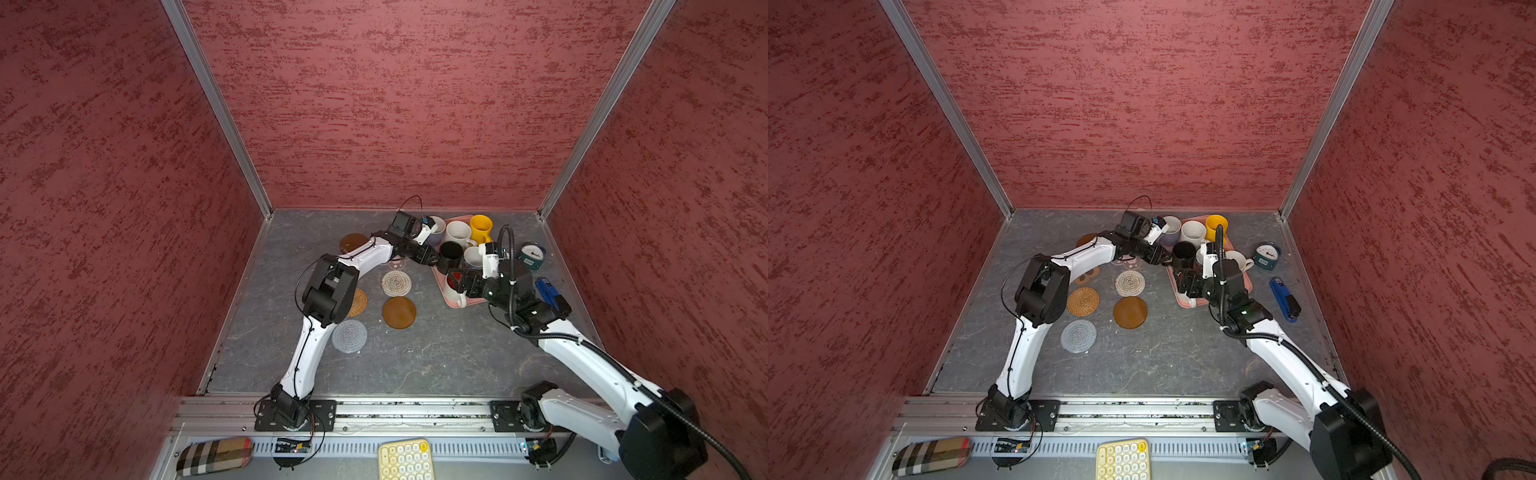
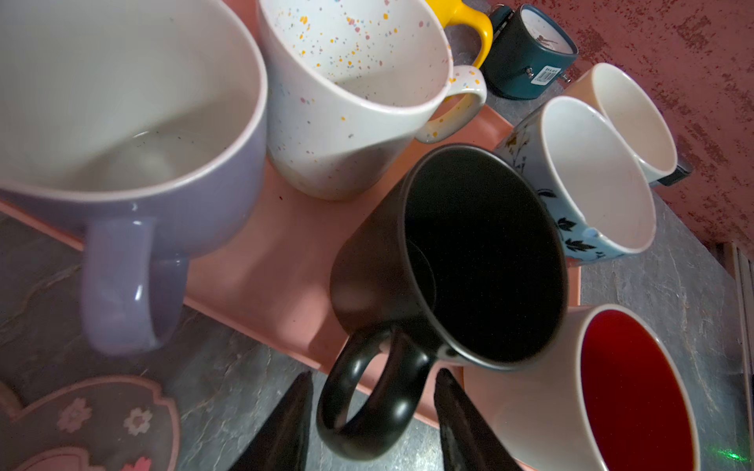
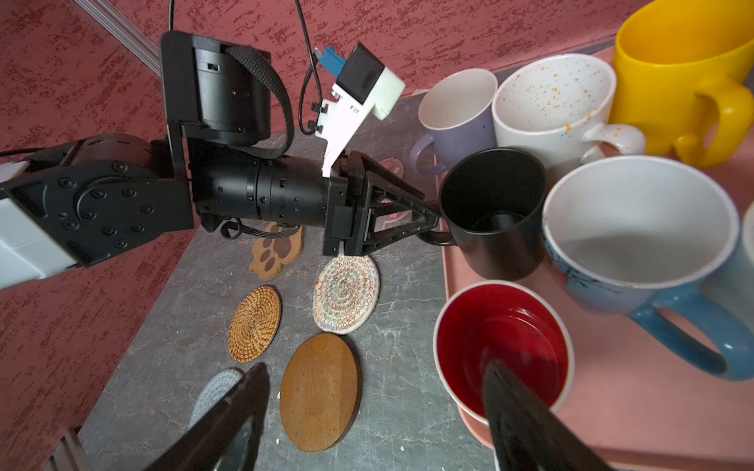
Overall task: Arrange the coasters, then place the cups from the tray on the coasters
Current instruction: 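Close the left gripper on the black mug's rim and lift it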
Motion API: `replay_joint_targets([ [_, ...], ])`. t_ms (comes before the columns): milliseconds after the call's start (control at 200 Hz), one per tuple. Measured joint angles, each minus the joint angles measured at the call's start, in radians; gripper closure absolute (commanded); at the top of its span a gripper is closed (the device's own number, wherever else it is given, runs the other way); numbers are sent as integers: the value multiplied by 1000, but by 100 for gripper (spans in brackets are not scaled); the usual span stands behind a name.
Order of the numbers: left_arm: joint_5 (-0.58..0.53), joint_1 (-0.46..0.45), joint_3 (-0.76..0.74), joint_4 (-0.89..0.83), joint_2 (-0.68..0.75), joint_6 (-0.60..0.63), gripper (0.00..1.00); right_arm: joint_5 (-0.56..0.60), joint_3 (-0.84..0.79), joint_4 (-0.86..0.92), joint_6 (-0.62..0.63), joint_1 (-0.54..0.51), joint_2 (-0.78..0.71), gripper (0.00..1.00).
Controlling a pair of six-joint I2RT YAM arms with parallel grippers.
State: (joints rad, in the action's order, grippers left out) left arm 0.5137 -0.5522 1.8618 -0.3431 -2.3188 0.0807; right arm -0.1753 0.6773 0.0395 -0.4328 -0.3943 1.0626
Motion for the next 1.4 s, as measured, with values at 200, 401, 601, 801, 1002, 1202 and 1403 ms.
replay_joint_targets([
  [200, 2, -17, -18, -1, 0, 12, 54, -13, -18, -14, 0, 9, 0, 17],
  [401, -3, -38, -68, 0, 8, 14, 54, -25, -32, -22, -2, 13, -6, 17],
  [601, -58, -77, -87, -6, 25, 15, 61, -32, -44, -31, -5, 18, -16, 17],
  [801, -169, -109, -39, -55, 26, 3, 63, -40, -48, -36, -8, 20, -36, 16],
  [1002, -274, -117, -10, -79, 26, -6, 64, -45, -54, -40, -13, 23, -45, 16],
  [1202, -334, -127, 14, -108, 26, -13, 65, -49, -55, -43, -16, 25, -48, 16],
  [1403, -349, -135, 22, -114, 22, -14, 66, -50, -65, -51, -21, 26, -58, 16],
])
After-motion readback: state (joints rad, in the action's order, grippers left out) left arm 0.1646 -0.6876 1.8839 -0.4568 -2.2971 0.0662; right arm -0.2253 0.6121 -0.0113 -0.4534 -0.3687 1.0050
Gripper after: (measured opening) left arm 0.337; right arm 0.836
